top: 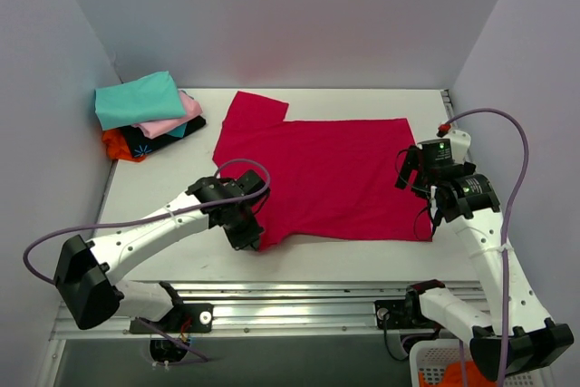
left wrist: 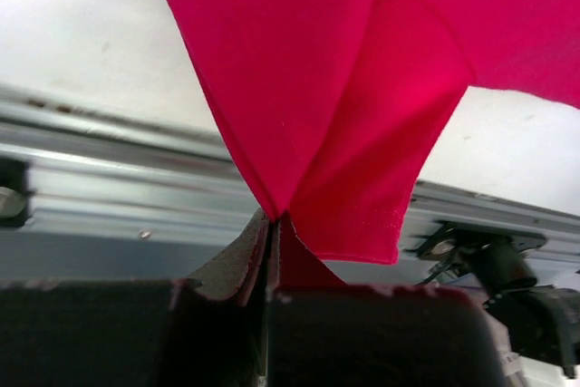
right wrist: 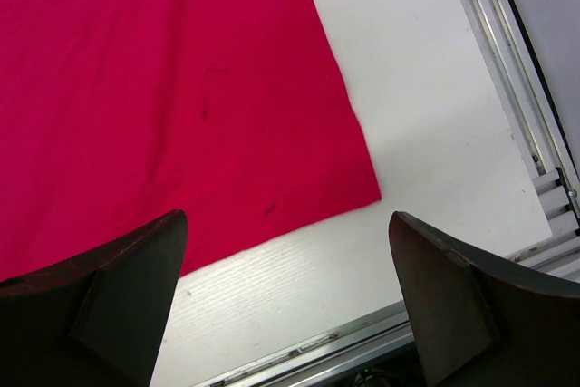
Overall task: Fold and stack the t-shirts
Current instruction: Fold the tshirt
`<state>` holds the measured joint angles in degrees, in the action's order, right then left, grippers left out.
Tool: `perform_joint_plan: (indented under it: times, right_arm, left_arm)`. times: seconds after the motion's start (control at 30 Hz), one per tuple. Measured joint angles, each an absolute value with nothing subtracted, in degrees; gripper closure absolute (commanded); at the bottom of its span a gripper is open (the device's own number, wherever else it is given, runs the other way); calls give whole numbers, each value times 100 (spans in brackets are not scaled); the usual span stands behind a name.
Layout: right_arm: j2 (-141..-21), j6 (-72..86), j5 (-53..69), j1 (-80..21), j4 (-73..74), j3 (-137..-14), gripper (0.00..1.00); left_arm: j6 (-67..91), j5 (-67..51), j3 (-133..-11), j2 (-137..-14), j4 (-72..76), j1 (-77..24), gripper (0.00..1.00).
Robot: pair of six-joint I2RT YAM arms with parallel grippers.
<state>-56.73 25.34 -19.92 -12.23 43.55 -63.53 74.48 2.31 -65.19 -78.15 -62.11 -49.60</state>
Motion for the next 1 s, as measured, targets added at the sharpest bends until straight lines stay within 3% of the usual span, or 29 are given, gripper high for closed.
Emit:
perform_joint_plan:
  times: [0.07,0.13,0.17,0.2,0.43,0.73,0.8,0.93,1.0]
  right_arm:
    - [-5660,2523,-1977,-1256,4353,-6333,11]
    - [-5625,2521,-1964,-1284,4353,-6322,11]
    - [-5610,2521,-1962,-1284,4351,-6322,11]
    - [-5596,2521,-1964,-1286,4351,-6322,11]
    - [-5572,2523,-1964,-1284,4351,-6320,11]
    - [-5581,2528,-1968,-1286,4353,-6320,11]
    - [-5594,2530,-1970,-1284,4353,-6320,11]
    - [-5627,2541,-1973,-1284,4353,-6320,11]
    - [-5627,2543,-1973,-1286,4353,-6320,11]
  left_arm:
    - [7544,167,-6366,-7620,-6490,-5030,97]
    - [7631,40,-6178,-7413,-6683,-5083,61]
    - [7653,-54,-6082,-7317,-6788,-5118,37]
    - [7666,-148,-5994,-7225,-6873,-5166,4]
    - [7603,-650,-5699,-7030,-7172,-5253,6]
    - [7325,36,-6560,-7260,-7485,-5207,6]
    - [7236,193,-6423,-7310,-7389,-5131,0]
    - [6941,506,-5813,-7312,-7024,-4797,21]
    - [6823,639,-5433,-7288,-6796,-4700,41]
